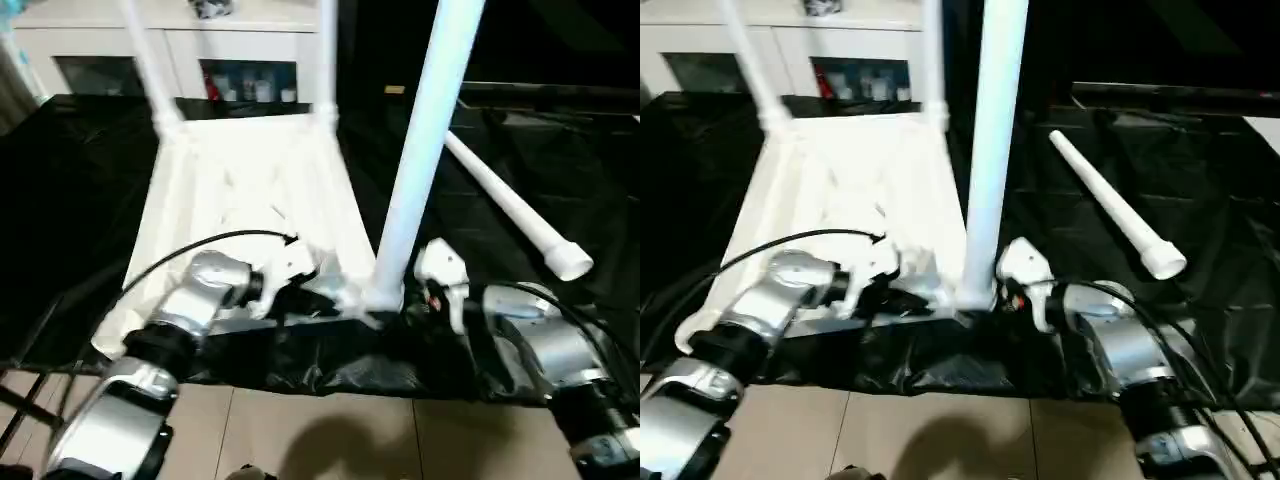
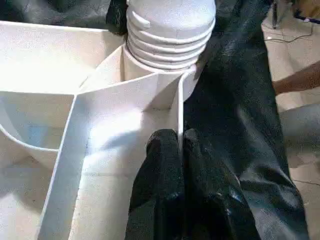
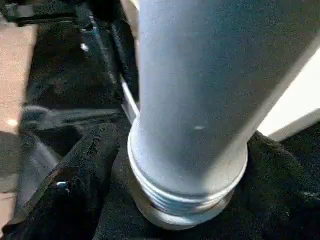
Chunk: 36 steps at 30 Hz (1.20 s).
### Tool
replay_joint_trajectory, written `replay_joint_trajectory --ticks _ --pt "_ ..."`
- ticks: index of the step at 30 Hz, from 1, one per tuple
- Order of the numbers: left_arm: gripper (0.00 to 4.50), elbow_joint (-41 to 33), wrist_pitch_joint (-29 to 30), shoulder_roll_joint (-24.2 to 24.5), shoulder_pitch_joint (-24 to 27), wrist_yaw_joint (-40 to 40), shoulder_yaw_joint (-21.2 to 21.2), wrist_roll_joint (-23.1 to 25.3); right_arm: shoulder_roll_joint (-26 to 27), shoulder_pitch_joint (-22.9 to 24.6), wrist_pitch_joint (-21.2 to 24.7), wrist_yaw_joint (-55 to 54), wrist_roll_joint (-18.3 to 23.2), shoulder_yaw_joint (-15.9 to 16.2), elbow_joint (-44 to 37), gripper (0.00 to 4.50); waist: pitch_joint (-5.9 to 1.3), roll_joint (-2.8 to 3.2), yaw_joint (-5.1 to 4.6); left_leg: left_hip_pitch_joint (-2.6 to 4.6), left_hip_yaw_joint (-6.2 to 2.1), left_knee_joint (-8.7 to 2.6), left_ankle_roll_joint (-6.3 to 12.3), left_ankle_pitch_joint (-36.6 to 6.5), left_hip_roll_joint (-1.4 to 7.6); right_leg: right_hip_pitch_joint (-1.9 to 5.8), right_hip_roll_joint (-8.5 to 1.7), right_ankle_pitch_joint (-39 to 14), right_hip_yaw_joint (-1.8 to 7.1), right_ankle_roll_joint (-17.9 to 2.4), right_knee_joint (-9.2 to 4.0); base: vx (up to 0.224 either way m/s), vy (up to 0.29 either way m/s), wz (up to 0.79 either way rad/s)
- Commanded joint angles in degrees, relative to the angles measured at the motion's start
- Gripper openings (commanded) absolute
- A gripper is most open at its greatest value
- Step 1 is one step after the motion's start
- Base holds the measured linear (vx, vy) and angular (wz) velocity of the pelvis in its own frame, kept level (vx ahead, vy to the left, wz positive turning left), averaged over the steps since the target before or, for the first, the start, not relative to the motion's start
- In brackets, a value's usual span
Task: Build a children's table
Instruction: Rotate leg to tighten
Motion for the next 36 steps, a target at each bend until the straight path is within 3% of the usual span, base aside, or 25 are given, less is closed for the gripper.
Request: replay_joint_trajectory --ticks 1,8,16,18,21,22,24,27,31,32,36 --pt "0.0 -2.36 -0.18 -0.45 0.15 -2.79 -0.4 -2.58 0.02 0.59 0.85 2.03 1.43 1.39 -1.85 3.42 -3.27 -0.77 -0.05 1.24 -0.86 -4.24 4.06 -12.54 3.0 2.15 -2.62 -7.98 1.22 -15.29 -3.86 0.0 0.0 0.0" --pt "0.0 -2.97 0.04 0.44 0.7 -4.5 -0.58 -2.41 0.43 1.37 1.66 3.29 2.35 1.66 -2.88 2.85 -3.3 -0.75 0.1 1.2 -0.84 -4.24 4.02 -11.94 3.01 2.18 -2.64 -6.97 1.19 -15.15 -3.72 0.0 0.0 0.0" --pt "0.0 -1.84 -1.07 -1.66 0.46 -0.11 0.63 -1.71 2.32 2.96 2.23 2.22 4.36 0.36 -3.69 2.74 -3.17 -1.07 0.2 1.29 -0.81 -4.34 3.49 -13.3 3.0 2.03 -2.72 -10.28 1.28 -14.25 -4.09 0.0 0.0 0.0" --pt "0.0 0.37 -0.98 -3.57 -1.07 5.83 0.87 0.19 5.5 2.01 1.28 -4.63 3.63 -1.97 -1.18 2.74 -3.1 -1.11 0.17 1.28 -0.84 -4.39 3.21 -13.53 2.97 1.92 -2.79 -11.38 1.35 -13.93 -4.23 0.0 0.0 0.0" --pt "0.0 4.13 0.34 -6.99 -3.76 15.68 1.41 2.67 9.98 -0.71 0.25 -18.32 0.24 -4.87 4.69 2.74 -3.06 -1.21 -0.63 1.32 -1.01 -4.48 0.83 -14.58 2.54 1.74 -2.96 -16.29 1.31 -12.42 -4.67 0.0 0.0 0.0" --pt "0.0 4.61 0.61 -7.56 -4.13 17.02 1.58 2.85 10.55 -1.1 0.22 -20.33 -0.28 -5.23 5.51 2.74 -3.06 -1.21 -0.63 1.32 -1.01 -4.48 0.83 -14.58 2.54 1.74 -2.96 -16.29 1.31 -12.42 -4.67 0.0 0.0 0.0" --pt "0.0 5.72 1.77 -9.55 -5.25 20.99 1.89 3.41 12.65 -2.38 0.17 -26.93 -1.53 -6.64 8.03 2.74 -2.98 -1.36 -1.26 0.97 -1.19 -4.7 0.02 -14.71 2.4 1.94 -2.82 -18.46 1.23 -10.91 -4.89 0.0 0.0 0.0" --pt "0.0 6.45 3.61 -12.71 -6.37 25.84 2.19 3.86 15.65 -4.07 0.88 -34.37 -2.68 -8.32 10.78 2.73 -3.21 -1.37 -1.94 0.82 -1.16 -4.45 0.93 -13.06 2.31 2.13 -2.68 -13.88 1.22 -11.65 -4.64 0.0 0.0 0.0" --pt "0.0 6.67 3.61 -15.51 -6.65 28.45 2.2 4.17 18.44 -5.03 -0.2 -37.23 -2.94 -9.02 11.56 2.73 -3.59 -1.25 -2.1 0.65 -1.01 -3.87 3.78 -8.36 2.18 2.58 -2.47 -4.55 1.09 -13.78 -3.84 0.0 0.0 0.0" --pt "0.0 6.23 2.98 -15.84 -6.25 27.26 1.52 4.35 19.15 -5.05 -0.5 -35.72 -1.52 -9.6 11.41 3.43 -3.62 -1.23 -2.02 0.73 -0.9 -3.71 4.72 -7.57 2.18 2.59 -2.42 -2.57 1.11 -14.44 -3.73 0.0 0.0 0.0" --pt "0.0 5.18 1.79 -15.07 -5.38 24.76 0.58 4.41 18.4 -4.73 -0.74 -32.42 -0.51 -9.08 10.18 3.65 -3.43 -1.13 -1.96 0.88 -0.86 -3.79 5.97 -8.79 2.38 2.62 -2.5 -3.47 1.06 -15.49 -3.92 0.0 0.0 0.0"
